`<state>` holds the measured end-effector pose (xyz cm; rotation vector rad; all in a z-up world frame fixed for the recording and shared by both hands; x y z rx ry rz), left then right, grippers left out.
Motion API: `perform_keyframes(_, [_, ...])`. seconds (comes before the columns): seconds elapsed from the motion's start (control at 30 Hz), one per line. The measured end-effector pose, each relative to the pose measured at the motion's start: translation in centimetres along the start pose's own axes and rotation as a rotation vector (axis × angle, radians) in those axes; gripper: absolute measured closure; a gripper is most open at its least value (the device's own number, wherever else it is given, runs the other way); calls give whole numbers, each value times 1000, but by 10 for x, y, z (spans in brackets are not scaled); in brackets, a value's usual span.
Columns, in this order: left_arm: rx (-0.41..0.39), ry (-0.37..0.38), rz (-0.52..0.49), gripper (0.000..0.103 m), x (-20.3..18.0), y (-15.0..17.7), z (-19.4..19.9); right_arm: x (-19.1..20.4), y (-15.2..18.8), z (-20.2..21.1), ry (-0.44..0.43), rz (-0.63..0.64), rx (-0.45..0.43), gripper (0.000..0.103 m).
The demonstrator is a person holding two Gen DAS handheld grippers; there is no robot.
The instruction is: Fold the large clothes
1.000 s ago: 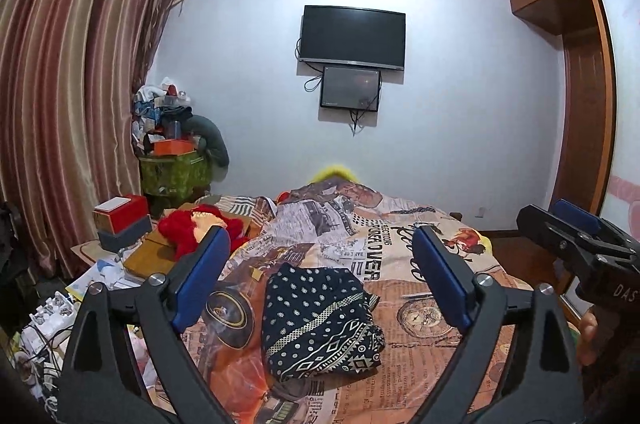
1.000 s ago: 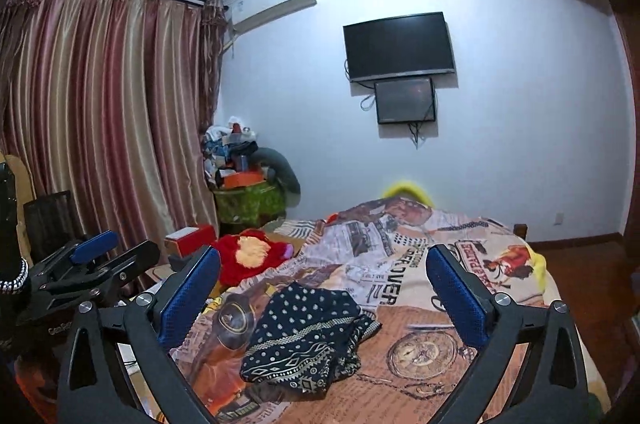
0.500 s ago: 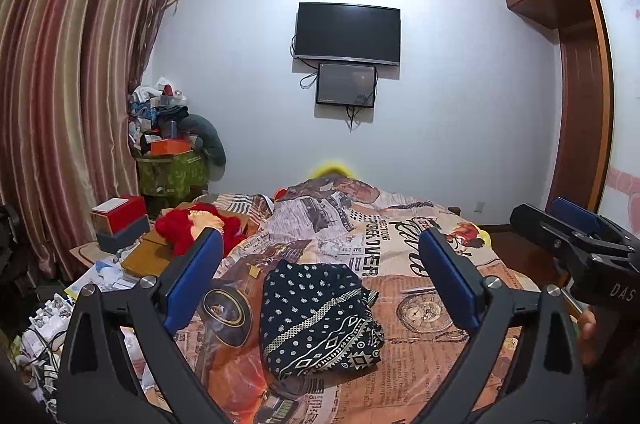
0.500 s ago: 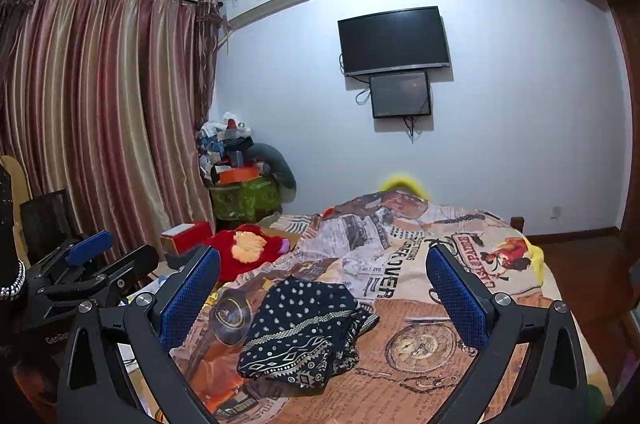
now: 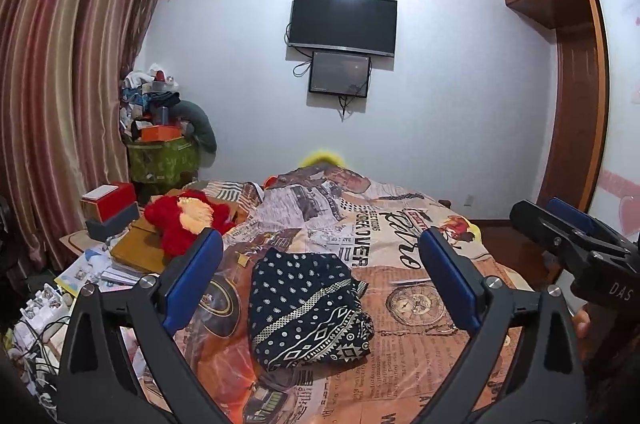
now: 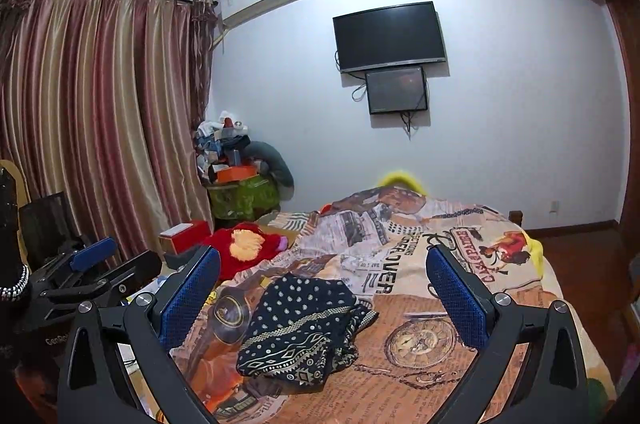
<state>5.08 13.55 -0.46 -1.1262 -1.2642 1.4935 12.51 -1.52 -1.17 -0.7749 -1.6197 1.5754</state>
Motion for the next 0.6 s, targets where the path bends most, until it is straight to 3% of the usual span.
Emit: perform_keyframes(0.6, [2, 18, 9, 4, -1, 3, 1, 0, 0, 1, 6, -6, -5, 0])
Point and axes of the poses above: each gripper's, at about its wrist camera, not at the fingertips, and z roughly against the way its jaws point, x to its left, y to its underside, the point moved 3 cm from there along -z, roughly the way its jaws point, and after that the axes turned 10 degrees about -x, right-handed, at the moved point
